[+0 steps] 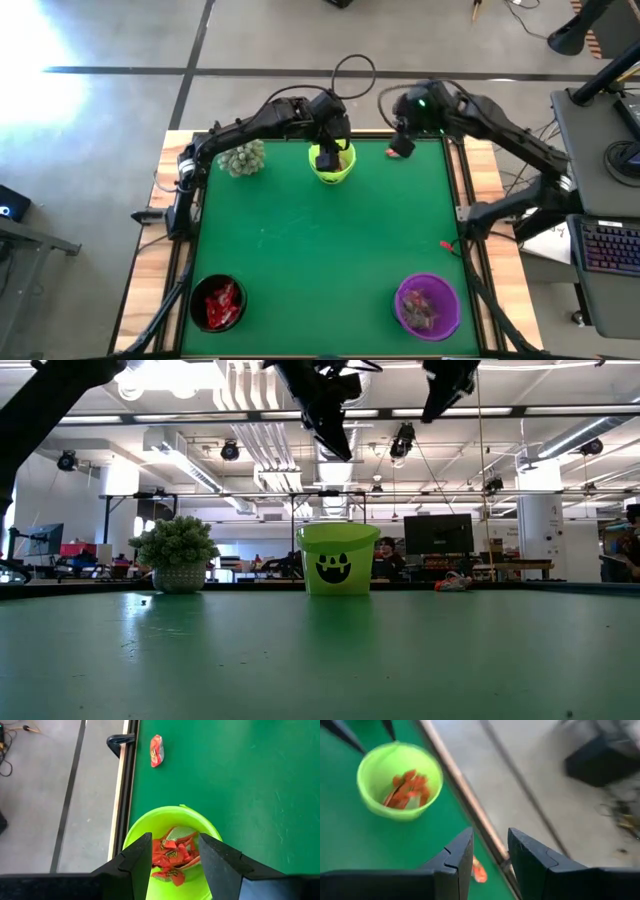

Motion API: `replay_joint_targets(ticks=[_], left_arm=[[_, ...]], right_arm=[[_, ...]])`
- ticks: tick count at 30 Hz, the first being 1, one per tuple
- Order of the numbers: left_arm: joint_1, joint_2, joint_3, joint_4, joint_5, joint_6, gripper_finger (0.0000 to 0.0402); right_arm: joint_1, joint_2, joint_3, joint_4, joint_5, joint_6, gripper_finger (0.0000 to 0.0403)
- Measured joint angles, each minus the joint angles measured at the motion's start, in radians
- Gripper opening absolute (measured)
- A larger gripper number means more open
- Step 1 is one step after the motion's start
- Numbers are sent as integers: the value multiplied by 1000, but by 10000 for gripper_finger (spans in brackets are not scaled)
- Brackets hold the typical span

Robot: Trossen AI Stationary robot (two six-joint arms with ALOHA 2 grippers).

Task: Organize candy in baskets
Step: Put the orange chocolate bar into the green bucket

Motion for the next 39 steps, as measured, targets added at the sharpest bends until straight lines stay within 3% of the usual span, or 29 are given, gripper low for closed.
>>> replay_joint_targets(ticks=[2, 5, 11, 17, 28, 33, 39], left_arm=[[-1, 0, 0, 1, 0, -12, 144], [-1, 0, 0, -6, 0, -27, 144], [0, 0, 0, -57, 0, -42, 144], [3, 0, 0, -80, -1, -41, 144], [25, 0, 0, -90, -2, -5, 144], [31, 0, 0, -91, -3, 5, 144], [30, 0, 0, -92, -2, 0, 144]], right_arm=[[-64, 39, 0, 0, -82, -56, 114], [-144, 105, 0, -1, -94, -110, 113], [-222, 226, 0, -8, -91, -261, 112], [-270, 322, 0, 7, -7, -395, 108], [-414, 446, 0, -101, -248, -402, 91], [-466, 472, 0, -141, -405, -407, 86], [-502, 509, 0, -155, -412, -318, 79]])
